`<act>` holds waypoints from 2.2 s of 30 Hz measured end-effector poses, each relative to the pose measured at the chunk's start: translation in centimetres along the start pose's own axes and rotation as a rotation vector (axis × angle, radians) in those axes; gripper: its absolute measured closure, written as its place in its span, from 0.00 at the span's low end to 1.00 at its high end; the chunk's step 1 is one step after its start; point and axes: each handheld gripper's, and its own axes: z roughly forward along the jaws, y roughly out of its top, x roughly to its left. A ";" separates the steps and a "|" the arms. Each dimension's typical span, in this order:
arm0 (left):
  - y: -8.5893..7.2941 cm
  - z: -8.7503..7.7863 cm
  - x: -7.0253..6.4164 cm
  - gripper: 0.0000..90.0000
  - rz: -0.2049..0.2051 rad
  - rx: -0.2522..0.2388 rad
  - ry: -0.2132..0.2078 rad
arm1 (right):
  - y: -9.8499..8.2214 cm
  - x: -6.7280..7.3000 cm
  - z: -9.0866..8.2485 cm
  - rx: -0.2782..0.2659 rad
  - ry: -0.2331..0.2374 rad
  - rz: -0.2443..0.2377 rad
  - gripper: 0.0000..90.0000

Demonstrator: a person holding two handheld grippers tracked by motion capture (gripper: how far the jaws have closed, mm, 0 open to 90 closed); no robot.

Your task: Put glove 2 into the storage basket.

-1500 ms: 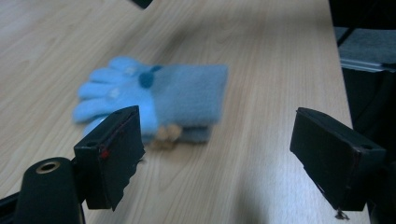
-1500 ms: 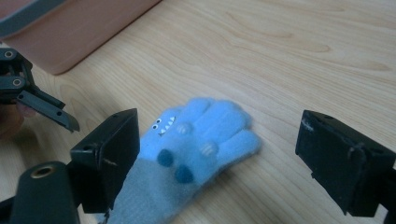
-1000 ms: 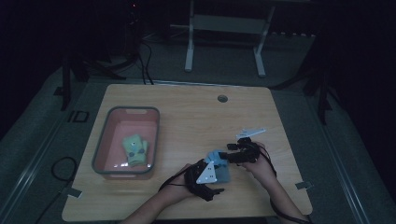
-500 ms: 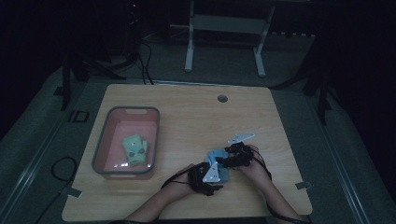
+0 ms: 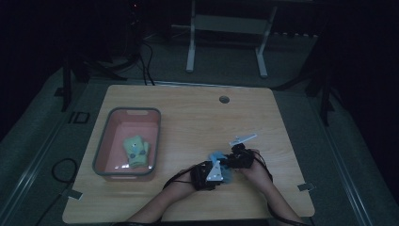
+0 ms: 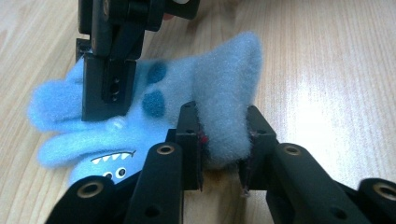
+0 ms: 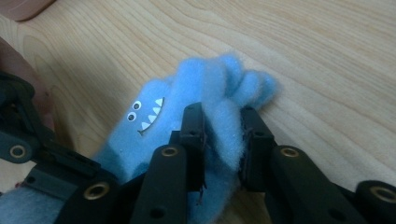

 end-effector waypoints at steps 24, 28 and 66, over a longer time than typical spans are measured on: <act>2.9 -5.5 2.1 0.87 0.032 0.002 0.065 | 4.8 1.5 -3.1 -0.098 0.020 0.011 0.91; 3.2 -6.7 2.3 0.87 0.043 0.015 0.077 | 6.0 2.0 -3.4 -0.116 0.034 0.006 0.91; -3.8 -19.2 5.1 0.86 -0.061 0.108 0.285 | 19.1 11.1 2.8 -0.145 0.173 -0.155 0.92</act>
